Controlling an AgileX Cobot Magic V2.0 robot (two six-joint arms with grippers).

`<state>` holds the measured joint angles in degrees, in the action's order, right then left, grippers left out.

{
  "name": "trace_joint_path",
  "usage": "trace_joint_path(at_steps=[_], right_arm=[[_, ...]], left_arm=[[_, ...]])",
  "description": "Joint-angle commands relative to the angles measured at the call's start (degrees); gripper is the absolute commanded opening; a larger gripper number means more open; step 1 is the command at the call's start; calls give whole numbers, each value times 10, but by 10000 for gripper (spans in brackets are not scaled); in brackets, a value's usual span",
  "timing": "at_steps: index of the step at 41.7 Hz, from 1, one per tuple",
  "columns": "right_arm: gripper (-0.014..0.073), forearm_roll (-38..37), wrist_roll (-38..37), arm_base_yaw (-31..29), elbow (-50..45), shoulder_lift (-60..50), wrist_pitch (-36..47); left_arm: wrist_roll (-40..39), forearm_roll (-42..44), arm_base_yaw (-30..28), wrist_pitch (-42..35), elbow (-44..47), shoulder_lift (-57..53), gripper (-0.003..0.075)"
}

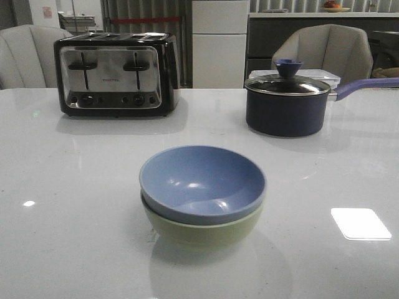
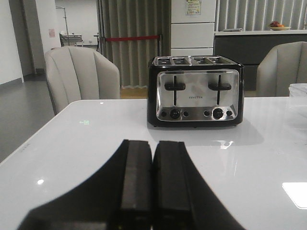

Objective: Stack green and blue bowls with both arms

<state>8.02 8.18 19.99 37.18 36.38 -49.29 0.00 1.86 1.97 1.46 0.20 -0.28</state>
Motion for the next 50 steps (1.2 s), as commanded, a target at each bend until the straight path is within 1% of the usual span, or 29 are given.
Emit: trace_joint_path(at_steps=[1, 4, 7, 9, 10, 13, 19, 25, 30, 45, 47, 50], right_arm=[[56, -16, 2, -21, 7, -23, 49], [56, -17, 2, -90, -45, -82, 131], [56, -17, 2, -169, -129, -168, 239], [56, -17, 2, -200, -190, -217, 304], [56, -17, 2, -210, -211, -239, 322], [56, -17, 2, -216, -263, -282, 366], [56, -12, 2, -215, -338, -344, 428], [56, -11, 2, -207, -383, -382, 471], [56, -11, 2, -192, -386, -381, 486], [56, -11, 1, -192, -386, -381, 503], [56, -12, -8, -193, -386, -381, 505], [56, -27, -41, -202, -386, -381, 508]], left_arm=[[-5, -5, -1, -52, 2, -11, 93], [-5, -5, -1, -52, 2, -11, 93], [-5, -5, -1, -52, 2, -11, 93], [-5, -5, -1, -52, 2, -11, 93], [-5, -5, -1, -52, 2, -11, 93], [-5, -5, -1, -52, 2, -11, 93], [-5, -5, -1, -52, 2, -11, 93], [-5, -5, -1, -52, 2, -11, 93], [-5, -5, -1, -52, 2, -11, 93], [-5, -5, -1, -52, 2, -11, 93], [-5, -5, -1, -52, 2, -11, 93], [-5, -5, -1, -52, 2, -11, 93]])
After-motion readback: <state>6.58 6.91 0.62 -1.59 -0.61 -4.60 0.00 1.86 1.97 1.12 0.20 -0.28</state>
